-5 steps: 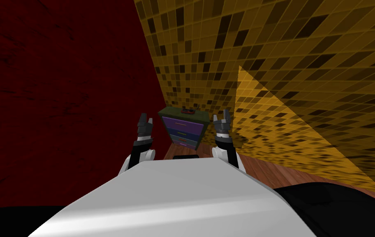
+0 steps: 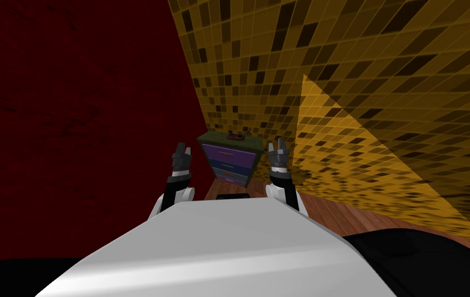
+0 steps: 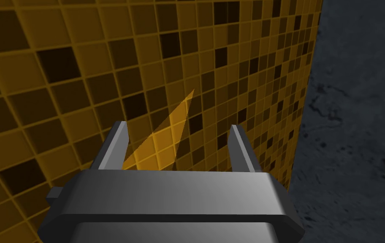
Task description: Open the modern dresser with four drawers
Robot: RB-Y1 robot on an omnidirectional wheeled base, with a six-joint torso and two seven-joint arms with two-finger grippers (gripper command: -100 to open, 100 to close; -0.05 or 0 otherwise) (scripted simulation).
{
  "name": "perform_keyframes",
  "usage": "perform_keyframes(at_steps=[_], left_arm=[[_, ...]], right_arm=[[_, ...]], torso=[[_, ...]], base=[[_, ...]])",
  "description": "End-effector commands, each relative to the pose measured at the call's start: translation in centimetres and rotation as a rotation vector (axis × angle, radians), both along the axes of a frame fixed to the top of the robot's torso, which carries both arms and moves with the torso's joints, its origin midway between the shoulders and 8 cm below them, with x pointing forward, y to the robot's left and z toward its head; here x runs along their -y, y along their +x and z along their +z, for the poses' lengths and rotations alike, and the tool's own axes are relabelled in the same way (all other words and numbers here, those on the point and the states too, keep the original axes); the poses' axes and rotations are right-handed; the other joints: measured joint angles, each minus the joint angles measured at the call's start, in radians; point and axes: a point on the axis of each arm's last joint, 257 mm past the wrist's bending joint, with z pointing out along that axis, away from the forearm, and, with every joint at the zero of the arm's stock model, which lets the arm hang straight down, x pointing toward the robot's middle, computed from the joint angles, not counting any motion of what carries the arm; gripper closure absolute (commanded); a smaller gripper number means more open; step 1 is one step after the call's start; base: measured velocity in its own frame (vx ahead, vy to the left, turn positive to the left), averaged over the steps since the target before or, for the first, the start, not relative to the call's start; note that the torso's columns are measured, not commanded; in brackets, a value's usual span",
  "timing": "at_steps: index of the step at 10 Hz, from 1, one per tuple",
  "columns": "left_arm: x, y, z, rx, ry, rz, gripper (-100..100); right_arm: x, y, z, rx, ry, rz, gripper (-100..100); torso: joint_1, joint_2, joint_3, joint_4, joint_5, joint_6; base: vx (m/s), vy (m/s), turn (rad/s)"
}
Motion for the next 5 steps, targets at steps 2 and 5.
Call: perform_keyframes(at_steps=[2,5], left_arm=[[0.00,0.00,0.00,0.000,0.000,0.000,0],[0.34,0.47,-0.87,-0.021,0.032,-0.016,-100]], right_arm=[[0.00,0.00,0.00,0.000,0.000,0.000,0],[0.00,0.00,0.01,0.000,0.000,0.000,0]], torso=[[0.000,0.148,-0.295,0.148,0.000,0.000],[0.000,0.369,-0.738,0.369,0.000,0.000]], base=[[0.000,0.000,0.000],[0.004,-0.001,-0.008]])
